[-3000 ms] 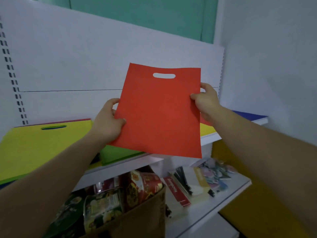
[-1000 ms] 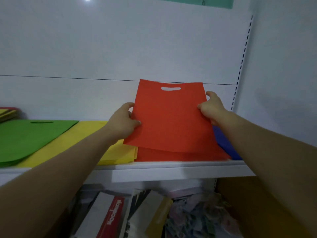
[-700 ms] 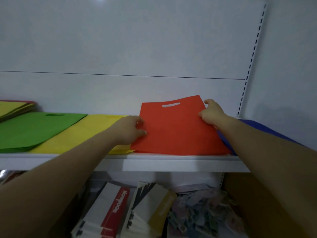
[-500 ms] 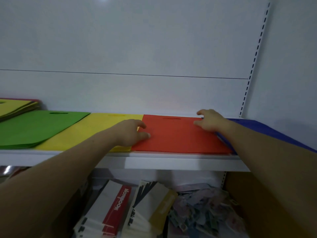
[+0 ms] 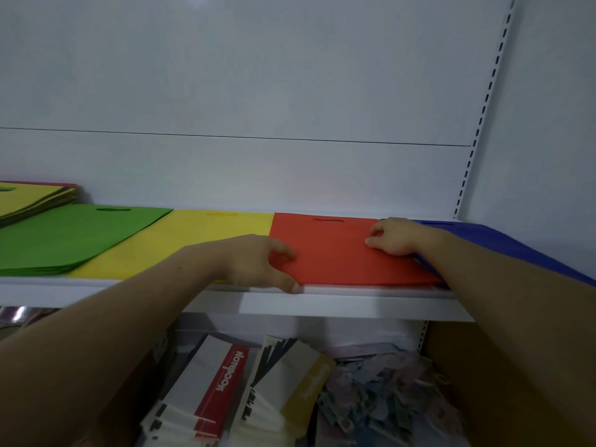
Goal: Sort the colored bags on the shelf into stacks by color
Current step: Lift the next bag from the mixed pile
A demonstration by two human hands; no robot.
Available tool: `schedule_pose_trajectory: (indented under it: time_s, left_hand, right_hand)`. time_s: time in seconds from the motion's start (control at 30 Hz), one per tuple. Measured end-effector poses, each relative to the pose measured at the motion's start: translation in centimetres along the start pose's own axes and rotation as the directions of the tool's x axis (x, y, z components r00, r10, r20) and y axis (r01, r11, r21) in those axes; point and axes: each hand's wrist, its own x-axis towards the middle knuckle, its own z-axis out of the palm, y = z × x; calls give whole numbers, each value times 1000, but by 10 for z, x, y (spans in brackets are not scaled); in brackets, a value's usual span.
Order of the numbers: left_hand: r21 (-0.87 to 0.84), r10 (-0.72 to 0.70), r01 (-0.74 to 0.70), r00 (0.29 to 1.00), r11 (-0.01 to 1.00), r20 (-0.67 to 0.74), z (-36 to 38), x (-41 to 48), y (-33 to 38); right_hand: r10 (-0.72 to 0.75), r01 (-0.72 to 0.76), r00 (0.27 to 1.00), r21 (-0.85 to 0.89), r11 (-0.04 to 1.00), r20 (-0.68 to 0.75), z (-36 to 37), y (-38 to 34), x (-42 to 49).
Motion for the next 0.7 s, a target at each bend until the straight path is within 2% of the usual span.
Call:
schedule_pose_trajectory:
  time_s: [0.7]
  left_hand:
    - [13,13,-13,998,1000,-60,6,5,0]
  right_hand:
    - [-30,26,996,57,998,80,6,1,2]
